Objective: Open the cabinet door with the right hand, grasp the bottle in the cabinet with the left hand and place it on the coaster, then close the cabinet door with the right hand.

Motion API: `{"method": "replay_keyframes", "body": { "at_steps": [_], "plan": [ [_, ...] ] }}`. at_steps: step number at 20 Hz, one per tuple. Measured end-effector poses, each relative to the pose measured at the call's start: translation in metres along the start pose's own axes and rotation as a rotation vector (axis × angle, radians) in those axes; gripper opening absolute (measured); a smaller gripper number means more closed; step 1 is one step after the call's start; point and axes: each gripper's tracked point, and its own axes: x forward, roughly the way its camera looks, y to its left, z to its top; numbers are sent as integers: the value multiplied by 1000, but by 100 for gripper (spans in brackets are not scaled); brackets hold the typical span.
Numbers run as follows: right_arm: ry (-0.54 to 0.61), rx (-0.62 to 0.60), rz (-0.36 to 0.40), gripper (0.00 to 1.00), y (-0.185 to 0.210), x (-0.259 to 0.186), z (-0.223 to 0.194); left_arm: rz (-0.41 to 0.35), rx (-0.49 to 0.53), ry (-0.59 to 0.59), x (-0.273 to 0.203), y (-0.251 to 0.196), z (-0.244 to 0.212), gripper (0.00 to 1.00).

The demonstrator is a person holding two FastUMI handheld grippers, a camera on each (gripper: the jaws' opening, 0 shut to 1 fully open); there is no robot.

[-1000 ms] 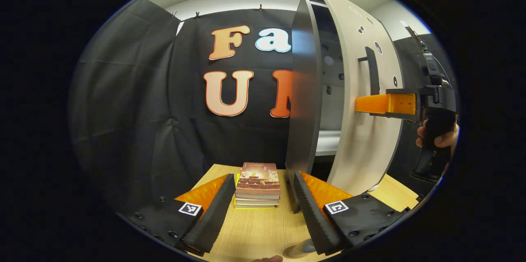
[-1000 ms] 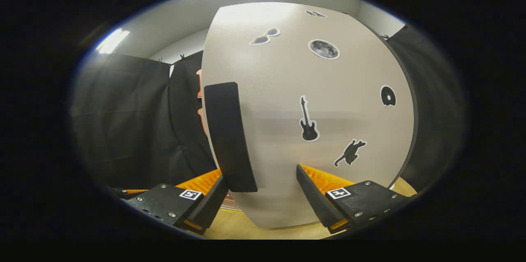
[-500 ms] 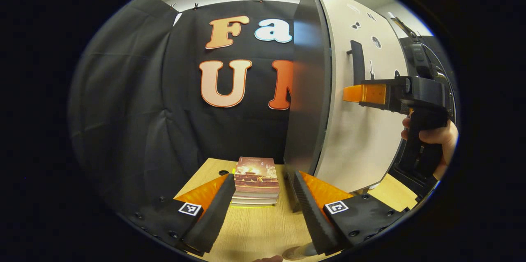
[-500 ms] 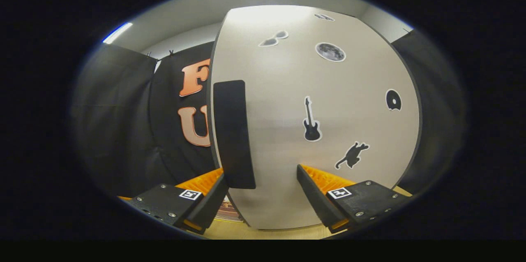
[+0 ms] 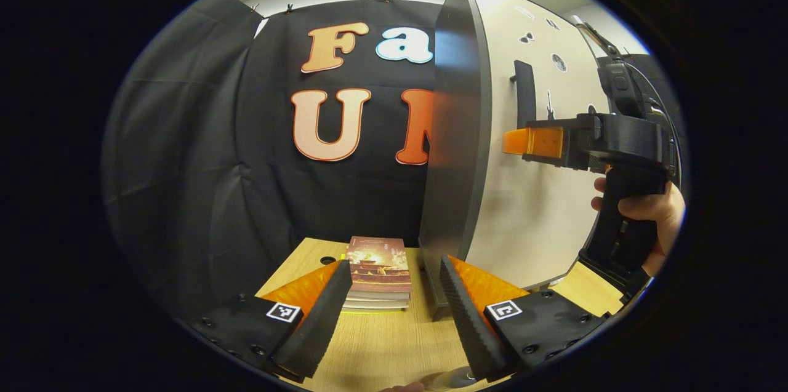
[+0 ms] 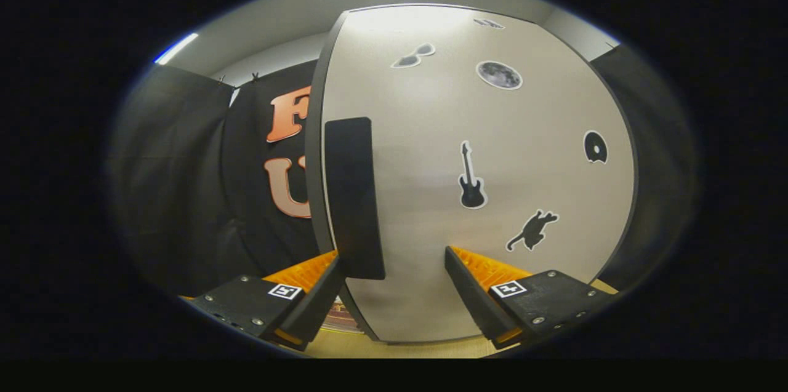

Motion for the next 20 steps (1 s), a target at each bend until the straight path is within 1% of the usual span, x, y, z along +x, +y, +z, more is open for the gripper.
{"method": "replay_keyframes", "body": {
  "at_steps": [1,3,5,6,7,8,9,11,13,15,17,20],
  "plan": [
    [19,-3,2,96,-1,-10,-5,0,-3,-7,-6,-1,3,95],
    [13,-14,10,96,-2,-50,-6,1,-6,-18,-22,-5,9,95],
    [1,-36,8,96,-7,-110,-5,4,1,-31,-41,-11,16,95],
    [2,-48,-1,96,-14,-145,-6,6,3,-26,-51,-14,17,94],
    [9,-57,-20,95,-22,-178,-9,6,-4,-22,-63,-19,16,95],
    [15,-64,-30,96,-31,-206,-14,4,-13,-23,-74,-24,18,94],
    [24,-71,-39,95,-38,-235,-19,5,-14,-24,-86,-28,20,95],
    [35,-89,-67,96,-55,-282,-29,6,-1,-35,-110,-38,26,94],
    [54,-111,-109,96,-68,-315,-36,13,16,-60,-135,-48,36,94],
    [42,-106,-119,96,-72,-341,-31,20,25,-75,-158,-57,41,93],
    [29,-76,-117,96,-73,-364,-23,23,20,-80,-177,-64,42,94],
    [11,-68,-119,96,-76,-383,-14,32,28,-96,-198,-66,48,95]
  ]
}}
